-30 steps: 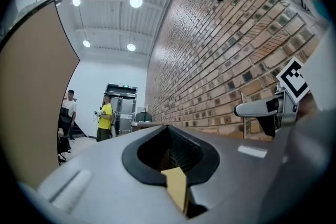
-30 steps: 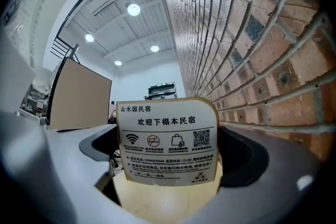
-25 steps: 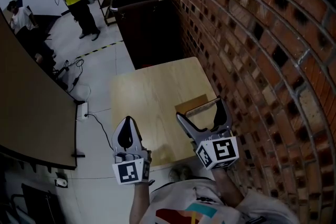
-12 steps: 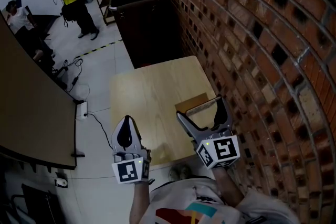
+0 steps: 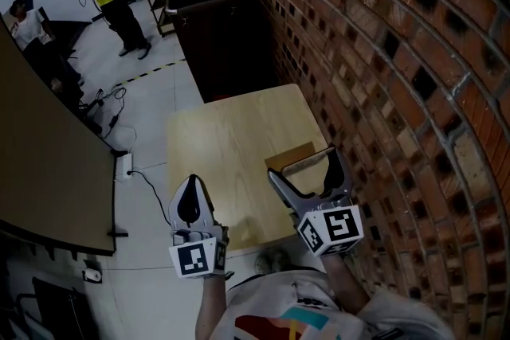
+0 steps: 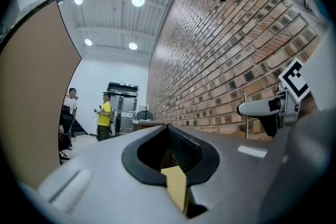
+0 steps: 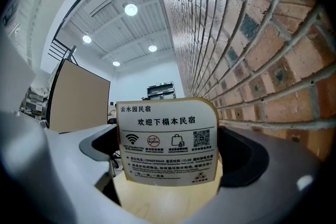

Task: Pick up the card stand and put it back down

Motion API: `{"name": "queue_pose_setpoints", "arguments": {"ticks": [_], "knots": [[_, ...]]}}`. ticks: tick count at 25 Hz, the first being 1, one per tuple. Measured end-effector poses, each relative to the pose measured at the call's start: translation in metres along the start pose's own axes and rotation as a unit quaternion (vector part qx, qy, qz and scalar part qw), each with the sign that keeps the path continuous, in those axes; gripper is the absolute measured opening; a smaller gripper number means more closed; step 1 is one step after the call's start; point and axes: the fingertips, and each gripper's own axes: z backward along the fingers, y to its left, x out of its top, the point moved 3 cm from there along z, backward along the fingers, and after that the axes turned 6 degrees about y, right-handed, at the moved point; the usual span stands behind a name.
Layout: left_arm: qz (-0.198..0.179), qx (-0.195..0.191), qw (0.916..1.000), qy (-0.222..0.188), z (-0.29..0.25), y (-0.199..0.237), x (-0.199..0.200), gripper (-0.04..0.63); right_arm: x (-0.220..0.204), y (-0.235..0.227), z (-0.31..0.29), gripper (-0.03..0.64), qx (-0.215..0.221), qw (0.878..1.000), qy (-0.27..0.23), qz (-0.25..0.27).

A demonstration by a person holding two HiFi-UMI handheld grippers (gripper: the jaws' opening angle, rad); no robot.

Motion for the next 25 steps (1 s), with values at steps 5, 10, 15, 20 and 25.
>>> {"name": "queue_pose_setpoints", "arguments": {"ticks": [5, 10, 15, 20, 25], "knots": [[-0.002, -0.001, 1.0, 0.004, -0.007, -0.002, -0.003, -0.026, -0.011, -0.01, -0.019, 0.575, -0.003, 1.0, 0.014, -0.006], [0.005, -0.002, 0.9997, 0.024, -0.011, -0.002, -0.017, -0.026, -0.033, -0.031, -0.069, 0.575, -0.014, 0.999, 0.035, 0.013], [0.008, 0.003, 0.9988, 0.049, -0.021, 0.005, -0.034, -0.026, -0.057, -0.056, -0.137, 0.575, -0.035, 0.998, 0.046, 0.003], [0.01, 0.02, 0.9973, 0.07, -0.035, 0.02, -0.048, -0.028, -0.101, -0.086, -0.201, 0.575, -0.067, 0.994, 0.087, -0.015], [0.012, 0.039, 0.9946, 0.095, -0.049, 0.039, -0.064, -0.026, -0.163, -0.104, -0.259, 0.575, -0.07, 0.985, 0.156, -0.012]]}}
